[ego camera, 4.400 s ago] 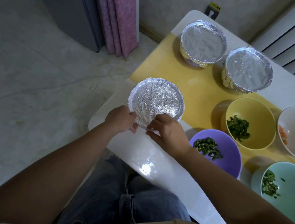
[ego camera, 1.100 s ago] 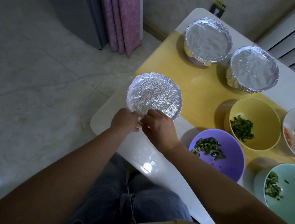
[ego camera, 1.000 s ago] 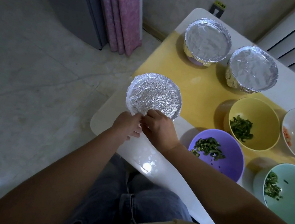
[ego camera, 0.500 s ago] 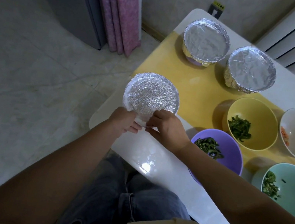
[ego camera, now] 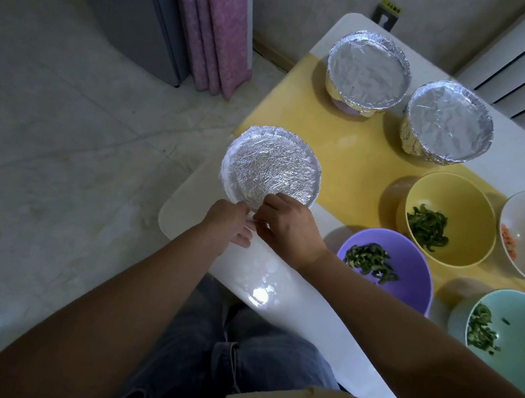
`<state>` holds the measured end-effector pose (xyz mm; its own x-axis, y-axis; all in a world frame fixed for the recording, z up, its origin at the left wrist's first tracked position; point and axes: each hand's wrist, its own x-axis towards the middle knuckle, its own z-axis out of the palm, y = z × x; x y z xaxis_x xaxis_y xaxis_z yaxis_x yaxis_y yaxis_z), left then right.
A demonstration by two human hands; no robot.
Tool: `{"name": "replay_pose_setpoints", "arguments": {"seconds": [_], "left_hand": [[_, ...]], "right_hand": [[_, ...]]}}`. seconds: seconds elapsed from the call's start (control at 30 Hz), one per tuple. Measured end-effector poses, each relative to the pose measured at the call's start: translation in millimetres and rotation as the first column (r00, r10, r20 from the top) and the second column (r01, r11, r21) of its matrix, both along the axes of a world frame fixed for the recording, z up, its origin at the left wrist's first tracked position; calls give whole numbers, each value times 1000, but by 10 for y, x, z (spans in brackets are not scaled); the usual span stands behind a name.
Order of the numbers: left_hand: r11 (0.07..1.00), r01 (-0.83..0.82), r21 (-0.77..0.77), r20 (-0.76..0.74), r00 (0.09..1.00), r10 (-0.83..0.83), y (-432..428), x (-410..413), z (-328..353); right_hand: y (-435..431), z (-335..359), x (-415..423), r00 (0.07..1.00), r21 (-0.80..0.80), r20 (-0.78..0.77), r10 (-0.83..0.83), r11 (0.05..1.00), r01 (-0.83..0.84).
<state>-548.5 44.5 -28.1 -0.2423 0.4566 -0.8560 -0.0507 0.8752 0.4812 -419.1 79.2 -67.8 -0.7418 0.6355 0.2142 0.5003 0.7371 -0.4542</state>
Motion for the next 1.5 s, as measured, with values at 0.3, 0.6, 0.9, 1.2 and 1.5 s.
{"name": "replay_pose_setpoints", "arguments": {"seconds": [0.3,0.6,0.9,1.2,1.5], "left_hand": [[1000,8,-20,-28,1000,-8,1,-36,-43],[997,-30,68,20,999,28,26,-115,-158],[996,-7,90,-57,998,12,31,-231,-111],[992,-76,98,37,997,73,-81,-65,0],[996,-52,67,60,997,48,-66,-73,76]], "right_hand": [[-11,-17,-44,1000,33,4,-8,999,8],[66,18,85,997,-23,32,65,998,-64],[90,-8,147,997,42,23,69,997,-70],[0,5,-40,1000,47,22,19,999,-20],[-32,7,-67,999,53,28,-26,998,24]]}}
